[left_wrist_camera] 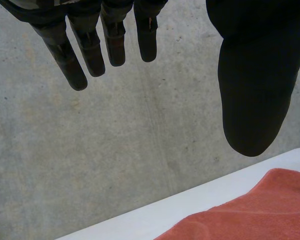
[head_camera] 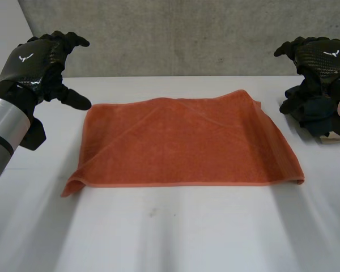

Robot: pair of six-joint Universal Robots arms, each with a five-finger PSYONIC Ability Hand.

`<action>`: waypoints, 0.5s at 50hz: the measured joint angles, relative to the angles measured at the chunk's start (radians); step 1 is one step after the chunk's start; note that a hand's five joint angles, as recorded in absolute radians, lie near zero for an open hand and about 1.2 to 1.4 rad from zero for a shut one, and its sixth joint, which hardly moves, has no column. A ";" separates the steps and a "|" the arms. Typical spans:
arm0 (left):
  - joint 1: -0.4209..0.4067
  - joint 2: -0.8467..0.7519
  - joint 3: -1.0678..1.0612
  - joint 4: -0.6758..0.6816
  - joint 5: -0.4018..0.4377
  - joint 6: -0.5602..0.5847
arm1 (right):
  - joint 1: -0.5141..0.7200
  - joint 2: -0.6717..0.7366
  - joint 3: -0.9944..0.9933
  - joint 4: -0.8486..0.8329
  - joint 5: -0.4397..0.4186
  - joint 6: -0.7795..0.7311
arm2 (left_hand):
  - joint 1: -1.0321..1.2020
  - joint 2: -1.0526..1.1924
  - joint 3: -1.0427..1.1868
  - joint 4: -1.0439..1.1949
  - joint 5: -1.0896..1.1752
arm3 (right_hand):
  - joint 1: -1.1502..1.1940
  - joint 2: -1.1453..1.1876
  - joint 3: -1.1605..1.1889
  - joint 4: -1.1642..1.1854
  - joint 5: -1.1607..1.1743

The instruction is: Fold the laundry.

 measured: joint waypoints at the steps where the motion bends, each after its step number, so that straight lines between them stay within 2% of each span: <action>1: 0.000 0.000 0.000 0.000 0.000 0.000 | 0.000 0.000 0.000 0.000 0.000 0.000 | 0.000 0.000 0.000 0.000 0.000 | 0.000 0.000 0.000 0.000 0.000; 7: 0.000 0.000 -0.001 -0.001 -0.002 0.001 | 0.000 -0.001 0.000 -0.001 0.001 0.000 | -0.011 -0.012 -0.007 -0.007 -0.008 | 0.000 0.000 0.000 0.000 0.000; 10: -0.001 0.000 -0.001 -0.002 -0.003 0.001 | 0.000 -0.002 0.000 -0.003 0.001 0.001 | -0.105 -0.100 -0.095 -0.106 -0.132 | -0.048 -0.068 -0.092 -0.070 -0.120; 25: -0.002 0.000 -0.006 -0.010 -0.003 0.004 | -0.004 -0.003 -0.014 0.003 0.001 -0.017 | -0.107 -0.106 -0.098 -0.110 -0.134 | -0.048 -0.070 -0.096 -0.071 -0.125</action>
